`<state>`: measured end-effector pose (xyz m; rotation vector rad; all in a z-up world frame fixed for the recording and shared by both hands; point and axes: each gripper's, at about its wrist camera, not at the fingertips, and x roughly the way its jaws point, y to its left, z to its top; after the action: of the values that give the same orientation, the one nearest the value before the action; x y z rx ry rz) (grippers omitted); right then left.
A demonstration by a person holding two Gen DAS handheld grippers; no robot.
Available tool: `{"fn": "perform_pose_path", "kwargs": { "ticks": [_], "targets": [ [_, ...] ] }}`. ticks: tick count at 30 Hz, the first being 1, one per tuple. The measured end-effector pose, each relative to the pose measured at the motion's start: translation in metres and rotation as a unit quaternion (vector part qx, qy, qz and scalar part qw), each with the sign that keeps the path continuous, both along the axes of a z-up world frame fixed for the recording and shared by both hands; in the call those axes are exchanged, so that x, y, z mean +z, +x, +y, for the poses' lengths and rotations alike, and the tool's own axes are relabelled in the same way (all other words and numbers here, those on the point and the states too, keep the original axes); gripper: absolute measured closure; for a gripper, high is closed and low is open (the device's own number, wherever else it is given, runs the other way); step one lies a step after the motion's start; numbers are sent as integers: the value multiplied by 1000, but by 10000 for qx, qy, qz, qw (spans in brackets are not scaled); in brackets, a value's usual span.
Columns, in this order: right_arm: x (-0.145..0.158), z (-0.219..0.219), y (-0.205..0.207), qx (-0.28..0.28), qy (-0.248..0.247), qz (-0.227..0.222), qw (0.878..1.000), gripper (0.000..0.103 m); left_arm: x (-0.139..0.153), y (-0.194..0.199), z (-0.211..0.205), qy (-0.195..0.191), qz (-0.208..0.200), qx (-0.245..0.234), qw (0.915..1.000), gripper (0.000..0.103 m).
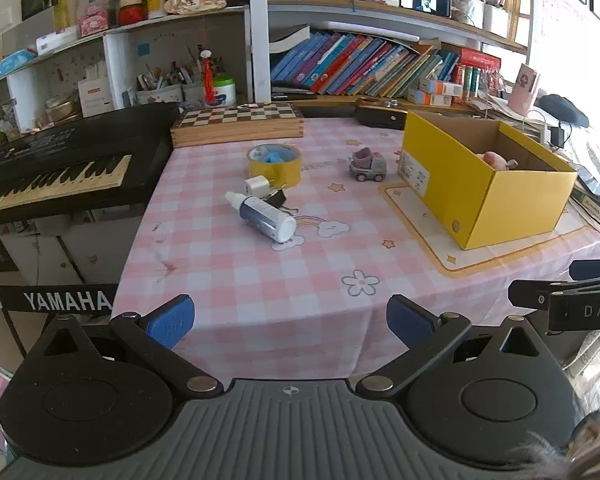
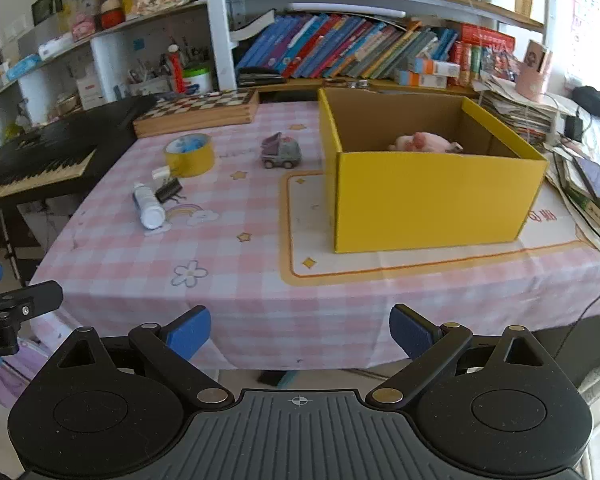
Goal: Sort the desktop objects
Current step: 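Withdraw both tools from the yellow box back over the table, then grasp the white spray bottle with the left tool while the right tool approaches the grey toy car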
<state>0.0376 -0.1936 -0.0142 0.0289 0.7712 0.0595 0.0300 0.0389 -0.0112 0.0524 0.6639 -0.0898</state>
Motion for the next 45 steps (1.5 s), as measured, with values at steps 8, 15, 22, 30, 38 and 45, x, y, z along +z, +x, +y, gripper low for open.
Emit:
{"fn": "perform_pose_path", "kwargs": {
  "ticks": [8,15,22,30,38,45],
  "targets": [
    [2,12,8,405,134,29,9991,5,0,5,7,2,74,86,9999,0],
    [1,21,18,610,65,16,9981,5,-3,13,5,34,142,47,9999,0],
    [-1,27,46,794,106,23,9968,5,-4,32,10,84,167,232,9996,0],
    [-2,30,84,957,147,35,9953,5,-8,64,15,2,305,414,9987,0],
    [-3,36,133,880,412,10,9953,5,-16,105,14,-125,405,554,9976,0],
    [-3,47,174,981,341,-88,9946,5,-24,141,15,-319,439,736,9958,0]
  ]
}}
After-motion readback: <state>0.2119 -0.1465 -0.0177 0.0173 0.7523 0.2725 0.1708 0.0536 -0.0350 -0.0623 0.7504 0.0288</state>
